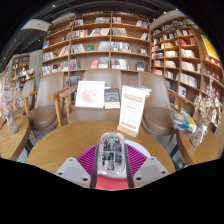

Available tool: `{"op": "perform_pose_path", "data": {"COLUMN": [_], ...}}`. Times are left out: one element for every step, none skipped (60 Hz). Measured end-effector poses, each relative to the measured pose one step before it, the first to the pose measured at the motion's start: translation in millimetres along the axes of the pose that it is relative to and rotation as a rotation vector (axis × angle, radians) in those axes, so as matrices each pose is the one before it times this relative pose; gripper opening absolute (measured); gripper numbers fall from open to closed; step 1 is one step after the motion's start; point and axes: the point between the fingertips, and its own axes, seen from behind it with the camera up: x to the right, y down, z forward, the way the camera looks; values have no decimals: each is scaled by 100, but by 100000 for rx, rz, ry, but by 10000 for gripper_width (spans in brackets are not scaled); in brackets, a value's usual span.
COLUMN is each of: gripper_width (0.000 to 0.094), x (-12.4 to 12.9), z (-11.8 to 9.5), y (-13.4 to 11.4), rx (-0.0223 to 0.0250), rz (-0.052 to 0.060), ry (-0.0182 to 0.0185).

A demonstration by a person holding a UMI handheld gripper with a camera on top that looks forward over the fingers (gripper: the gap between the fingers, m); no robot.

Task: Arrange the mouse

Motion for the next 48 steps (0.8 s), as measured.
{"op": "perform_pose_path", "data": {"gripper_width": [418, 417, 417, 416, 417, 416, 416, 415, 415, 416, 416, 416, 416, 416, 416, 415, 414, 416, 416, 417, 417, 417, 416, 415, 416, 417, 417, 416, 417, 419, 417, 421, 433, 444, 453, 464, 469, 482, 493, 503, 520, 546, 586, 635, 698, 761, 831, 862], "x": [289, 234, 229, 193, 182, 151, 152, 124, 158, 173, 129, 8, 73, 77, 37, 67, 44, 23, 64, 133, 133, 72, 61, 151, 123, 79, 47, 49, 40, -51, 51, 25, -18, 48, 46, -2, 11, -18, -31, 17, -26, -123, -176, -198, -283, -302, -249, -178], "z": [659, 642, 588, 554, 683, 490, 454, 410, 432, 389, 371, 527, 331, 333, 288, 267, 239, 211, 191, 197, 192, 121, 87, 110, 111, 120, 91, 119, 125, -10, 29, 50, 3, 11, 6, 4, 46, 32, 39, 36, -2, -17, -55, -56, -88, -101, -145, -164], "y": [311, 290, 278, 287, 287, 247, 346, 296, 310, 295, 282, 341, 330, 325, 287, 226, 255, 250, 209, 147, 123, 107, 220, 123, 122, 142, 184, 201, 264, 46, -201, 99, -42, -5, 50, -50, 8, 5, -107, 32, 1, 23, 13, 18, 10, 8, -6, -4], "rx": [-886, -829, -692, -566, -510, -589, -642, -754, -790, -691, -536, -471, -750, -803, -596, -516, -555, -559, -430, -191, 37, -82, -73, -101, -117, -138, -271, -401, -459, 781, 660, -122, 461, 208, -11, 302, 111, 121, 146, -48, -60, -154, -207, -277, -394, -447, -472, -539], "rz": [144, 323, 470, 448, 453, 390, 285, 325, 345, 472, 558, 421, 170, 52, 228, 400, 385, 70, -226, -374, -399, -392, -251, -293, -290, -315, -267, -52, 170, 564, 424, 135, 375, 434, 360, 512, 457, 391, 285, 197, 169, 285, 415, 428, 381, 343, 480, 511], "ry": [165, 80, 75, 31, 13, -132, -163, -190, -30, 55, 2, -66, -274, -277, -70, -197, -250, -215, -39, 157, 320, 428, 405, 519, 403, 200, 24, 1, -20, -386, -276, -142, -289, -77, -4, -93, -22, -111, -159, -57, -165, -427, -600, -778, -983, -1040, -784, -485]}}
